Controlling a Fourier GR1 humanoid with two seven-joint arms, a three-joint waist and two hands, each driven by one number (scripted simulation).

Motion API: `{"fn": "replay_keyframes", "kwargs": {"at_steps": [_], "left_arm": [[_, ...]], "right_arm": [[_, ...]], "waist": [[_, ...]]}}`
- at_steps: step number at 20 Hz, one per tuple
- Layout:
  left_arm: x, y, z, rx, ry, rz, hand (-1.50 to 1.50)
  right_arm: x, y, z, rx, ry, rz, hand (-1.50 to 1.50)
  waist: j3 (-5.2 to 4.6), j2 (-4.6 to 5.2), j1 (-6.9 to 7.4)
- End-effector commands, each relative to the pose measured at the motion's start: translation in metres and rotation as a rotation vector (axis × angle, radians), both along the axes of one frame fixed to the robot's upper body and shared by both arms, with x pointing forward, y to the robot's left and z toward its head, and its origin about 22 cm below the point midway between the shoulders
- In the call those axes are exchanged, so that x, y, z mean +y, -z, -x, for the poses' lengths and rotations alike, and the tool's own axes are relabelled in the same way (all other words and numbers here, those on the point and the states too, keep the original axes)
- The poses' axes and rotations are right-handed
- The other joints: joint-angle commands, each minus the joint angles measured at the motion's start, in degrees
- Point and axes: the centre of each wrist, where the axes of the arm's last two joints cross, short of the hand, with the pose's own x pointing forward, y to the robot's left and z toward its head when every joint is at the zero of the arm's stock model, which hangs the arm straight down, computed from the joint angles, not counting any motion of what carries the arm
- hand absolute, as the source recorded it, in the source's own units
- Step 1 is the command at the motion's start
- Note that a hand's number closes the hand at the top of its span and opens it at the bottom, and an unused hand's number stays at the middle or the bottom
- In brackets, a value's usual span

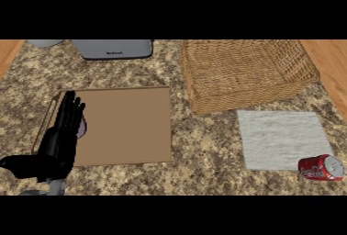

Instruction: Pick the can from the placemat and place it in the basket

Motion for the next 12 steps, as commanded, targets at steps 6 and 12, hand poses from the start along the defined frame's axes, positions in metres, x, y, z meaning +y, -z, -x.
{"fn": "replay_keyframes", "kwargs": {"at_steps": [6, 12], "left_arm": [[0.0, 0.004, 0.008, -0.006, 0.022, -0.009, 0.0], [-0.017, -0.002, -0.002, -0.009, 0.055, 0.015, 0.0]], "right_arm": [[0.017, -0.094, -0.002, 0.36, -0.059, 0.218, -1.5], [0.029, -0.101, 0.003, 0.428, -0.051, 0.18, -1.5]], "waist": [[0.2, 0.05, 1.13], [0.42, 0.37, 2.45]]}}
